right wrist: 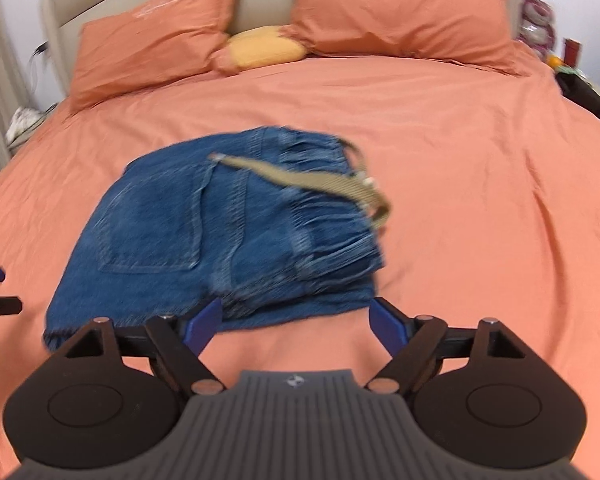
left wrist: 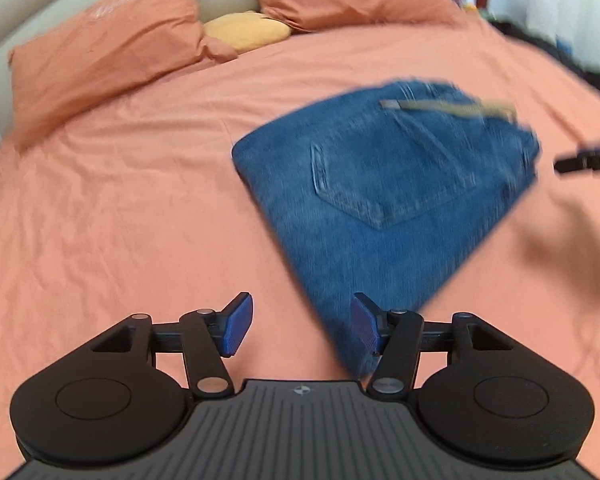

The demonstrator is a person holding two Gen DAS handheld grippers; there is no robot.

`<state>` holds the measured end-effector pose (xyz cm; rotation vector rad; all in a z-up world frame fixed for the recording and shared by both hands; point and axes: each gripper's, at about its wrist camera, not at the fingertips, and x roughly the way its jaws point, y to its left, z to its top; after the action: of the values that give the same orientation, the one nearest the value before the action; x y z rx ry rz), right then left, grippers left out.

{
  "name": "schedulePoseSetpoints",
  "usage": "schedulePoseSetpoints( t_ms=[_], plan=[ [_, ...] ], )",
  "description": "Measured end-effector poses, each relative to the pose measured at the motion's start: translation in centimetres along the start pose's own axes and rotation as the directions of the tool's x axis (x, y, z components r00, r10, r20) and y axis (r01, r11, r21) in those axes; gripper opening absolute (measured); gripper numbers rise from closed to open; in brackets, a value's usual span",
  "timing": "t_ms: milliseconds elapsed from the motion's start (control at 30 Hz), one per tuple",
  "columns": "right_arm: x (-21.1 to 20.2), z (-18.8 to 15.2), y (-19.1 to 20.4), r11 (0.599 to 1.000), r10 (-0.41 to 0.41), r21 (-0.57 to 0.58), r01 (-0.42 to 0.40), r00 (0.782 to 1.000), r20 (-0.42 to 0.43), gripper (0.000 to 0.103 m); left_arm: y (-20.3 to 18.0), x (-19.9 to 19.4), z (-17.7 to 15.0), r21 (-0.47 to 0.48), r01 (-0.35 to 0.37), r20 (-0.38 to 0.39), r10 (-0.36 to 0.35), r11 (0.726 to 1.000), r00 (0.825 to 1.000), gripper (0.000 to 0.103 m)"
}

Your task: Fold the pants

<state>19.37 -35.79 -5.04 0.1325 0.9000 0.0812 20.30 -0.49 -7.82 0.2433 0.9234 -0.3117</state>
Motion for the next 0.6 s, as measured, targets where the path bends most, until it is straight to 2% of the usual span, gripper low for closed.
schedulePoseSetpoints(
  t_ms=[67, 133, 200, 233, 300, 400, 467, 600],
  plan=[
    [0.7, 1.0, -1.5, 0.998, 0.002, 0.065, -0.001, 1.000, -0.005, 0.081, 1.6, 1.1, 1.2, -0.092, 0.040, 0.003, -0.040, 0.995, 0.999, 0.076],
    [1.6, 2.0, -3.2, 0.990, 0.014, 0.141, -0.012, 1.000, -0.011, 0.084, 3.0, 2.2, 2.2, -0.163, 0.062, 0.022, -0.060, 0.985, 0.998, 0.077],
    [2.7, 3.0, -4.5, 0.981, 0.030, 0.192, -0.026, 0.999, -0.014, 0.087, 4.2, 3.4, 2.9, -0.232, 0.081, 0.035, -0.075, 0.969, 0.997, 0.089],
    [3.3, 3.5, -5.1, 0.977, 0.041, 0.212, -0.036, 0.999, -0.018, 0.087, 4.6, 4.0, 3.1, -0.261, 0.101, 0.041, -0.093, 0.960, 0.995, 0.089],
    [4.8, 4.2, -6.0, 0.968, 0.064, 0.247, -0.054, 0.998, -0.030, 0.088, 5.6, 5.7, 3.2, -0.328, 0.143, 0.047, -0.135, 0.934, 0.990, 0.089],
    [7.4, 4.7, -7.2, 0.957, 0.095, 0.279, -0.078, 0.994, -0.049, 0.087, 7.2, 8.5, 2.9, -0.461, 0.183, 0.039, -0.187, 0.868, 0.982, 0.089],
    [9.2, 4.7, -8.1, 0.943, 0.123, 0.319, -0.095, 0.990, -0.067, 0.087, 7.9, 9.9, 2.7, -0.515, 0.219, 0.045, -0.230, 0.828, 0.972, 0.089],
    [11.9, 4.1, -9.8, 0.893, 0.233, 0.411, -0.184, 0.970, -0.073, 0.084, 8.7, 12.1, 2.3, -0.552, 0.253, 0.056, -0.268, 0.795, 0.962, 0.089]
  ],
)
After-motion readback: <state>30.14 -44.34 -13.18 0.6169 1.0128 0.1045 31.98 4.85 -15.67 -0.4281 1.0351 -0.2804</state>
